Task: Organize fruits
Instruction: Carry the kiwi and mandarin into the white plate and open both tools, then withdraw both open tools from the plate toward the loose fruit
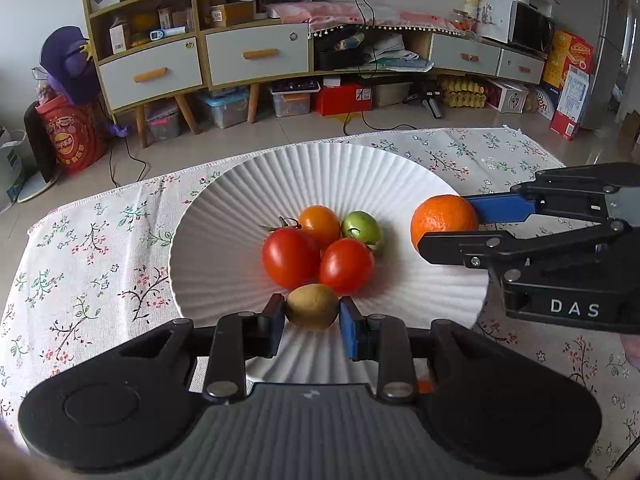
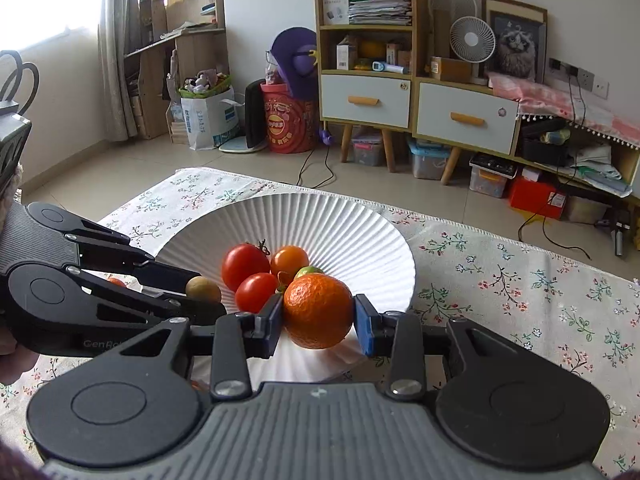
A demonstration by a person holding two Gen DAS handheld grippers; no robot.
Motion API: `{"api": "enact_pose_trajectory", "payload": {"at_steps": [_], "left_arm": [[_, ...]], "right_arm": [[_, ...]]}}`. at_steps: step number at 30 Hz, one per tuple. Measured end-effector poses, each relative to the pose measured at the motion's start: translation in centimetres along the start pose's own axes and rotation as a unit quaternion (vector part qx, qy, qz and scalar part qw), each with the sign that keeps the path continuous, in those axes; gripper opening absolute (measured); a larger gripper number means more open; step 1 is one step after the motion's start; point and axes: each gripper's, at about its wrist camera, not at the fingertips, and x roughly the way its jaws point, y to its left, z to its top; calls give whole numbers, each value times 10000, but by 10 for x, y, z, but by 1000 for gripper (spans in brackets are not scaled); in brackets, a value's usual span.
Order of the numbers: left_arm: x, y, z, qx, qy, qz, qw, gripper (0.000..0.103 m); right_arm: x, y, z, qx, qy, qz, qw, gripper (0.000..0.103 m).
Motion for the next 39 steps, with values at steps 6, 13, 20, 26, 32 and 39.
{"api": "enact_pose_trajectory", "payload": {"at_steps": [6, 13, 20, 26, 32, 39], "left_arm": [[1, 4, 2, -67, -46, -20, 10000, 27], [1, 1, 2, 22, -64, -19, 10000, 28], [0, 1, 2, 64, -92, 17, 9999, 31], [-5, 2, 0, 47, -109, 3, 9999, 42], [-13, 3, -2, 18, -168, 4, 9999, 56], [-27, 6, -7, -52, -245, -47, 9997, 69]], "right_arm": [[3, 3, -1, -99, 33, -5, 9999, 34], [2, 5, -1, -167, 18, -9, 9999, 35], [-3, 6, 0, -167, -86, 7, 9998, 36], [-9, 9, 2, -149, -167, 50, 9997, 42], [-15, 9, 2, -115, -242, 37, 9996, 52], [-25, 9, -2, -55, -298, 30, 9995, 61]]}}
